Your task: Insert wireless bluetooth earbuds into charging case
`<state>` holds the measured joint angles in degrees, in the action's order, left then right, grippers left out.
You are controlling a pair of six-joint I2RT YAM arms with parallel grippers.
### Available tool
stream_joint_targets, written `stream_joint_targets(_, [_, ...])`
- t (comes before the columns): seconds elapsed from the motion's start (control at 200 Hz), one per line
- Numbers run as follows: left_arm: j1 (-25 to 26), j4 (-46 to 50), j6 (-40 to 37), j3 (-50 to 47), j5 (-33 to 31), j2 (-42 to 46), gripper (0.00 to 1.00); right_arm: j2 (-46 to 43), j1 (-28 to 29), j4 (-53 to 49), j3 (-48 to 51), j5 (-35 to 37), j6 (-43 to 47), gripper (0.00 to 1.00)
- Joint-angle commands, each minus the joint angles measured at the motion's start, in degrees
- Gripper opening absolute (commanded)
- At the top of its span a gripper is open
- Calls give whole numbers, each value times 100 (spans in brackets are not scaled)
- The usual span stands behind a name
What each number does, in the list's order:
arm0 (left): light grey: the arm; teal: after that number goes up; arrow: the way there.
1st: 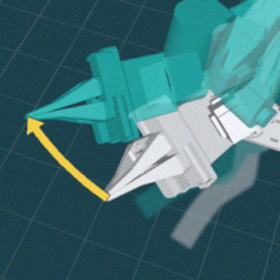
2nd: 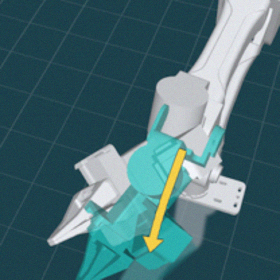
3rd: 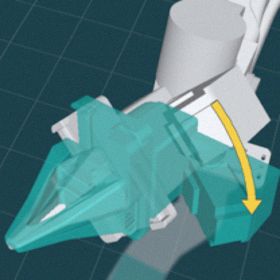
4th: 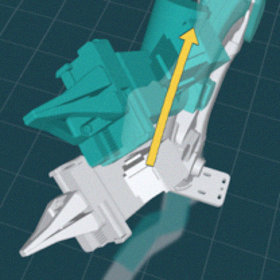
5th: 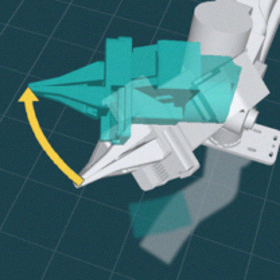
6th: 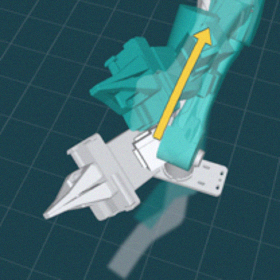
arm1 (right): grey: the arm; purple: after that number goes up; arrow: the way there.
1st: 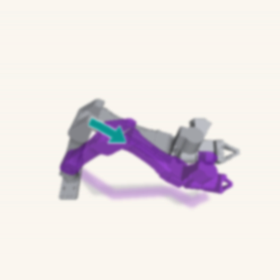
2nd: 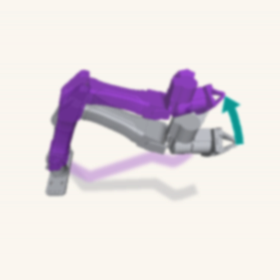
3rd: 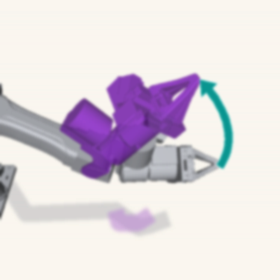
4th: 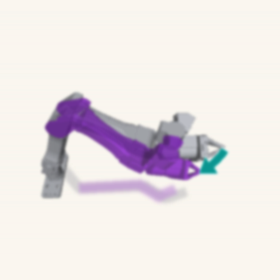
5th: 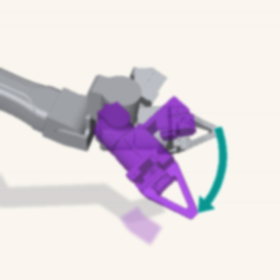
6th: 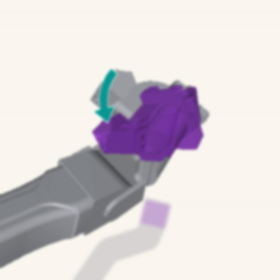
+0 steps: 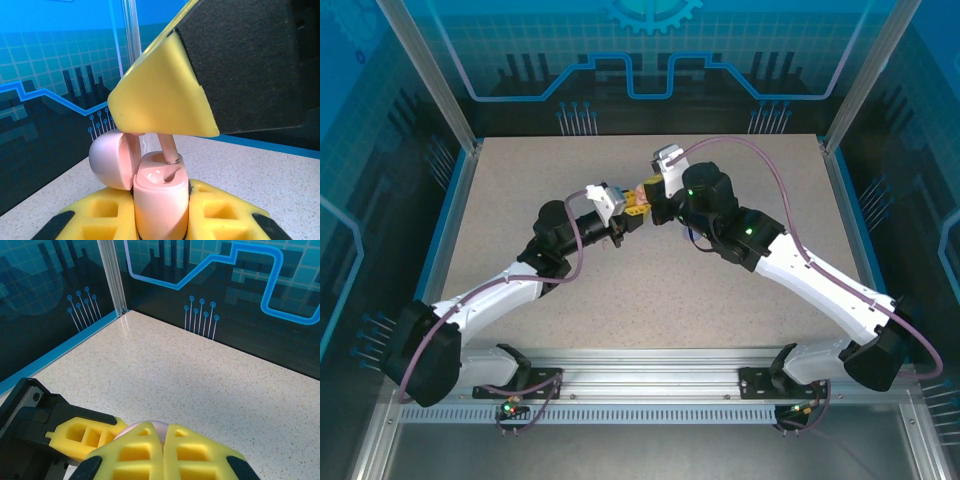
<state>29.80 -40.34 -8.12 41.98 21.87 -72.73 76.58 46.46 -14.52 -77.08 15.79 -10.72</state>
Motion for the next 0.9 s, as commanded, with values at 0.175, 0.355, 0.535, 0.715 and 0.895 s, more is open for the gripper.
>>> stream_joint_targets(0.175, [43,-245,-162,258,-51,198,0,-45,-10,114,112,-215,-157,4])
stream_joint_targets(0.355, [35,-238,-188,270,-85,197,0,-67,4,99,175,-340,-176,4])
stream_joint_targets(0.535, [45,-245,-221,291,-130,206,0,-202,3,69,389,-284,-202,3])
stream_joint_targets(0.715, [39,-211,-253,313,-156,215,0,-294,3,63,526,-234,-111,2])
stream_joint_targets(0.895, [39,-220,-232,316,-157,233,0,-263,-4,129,549,-834,91,3])
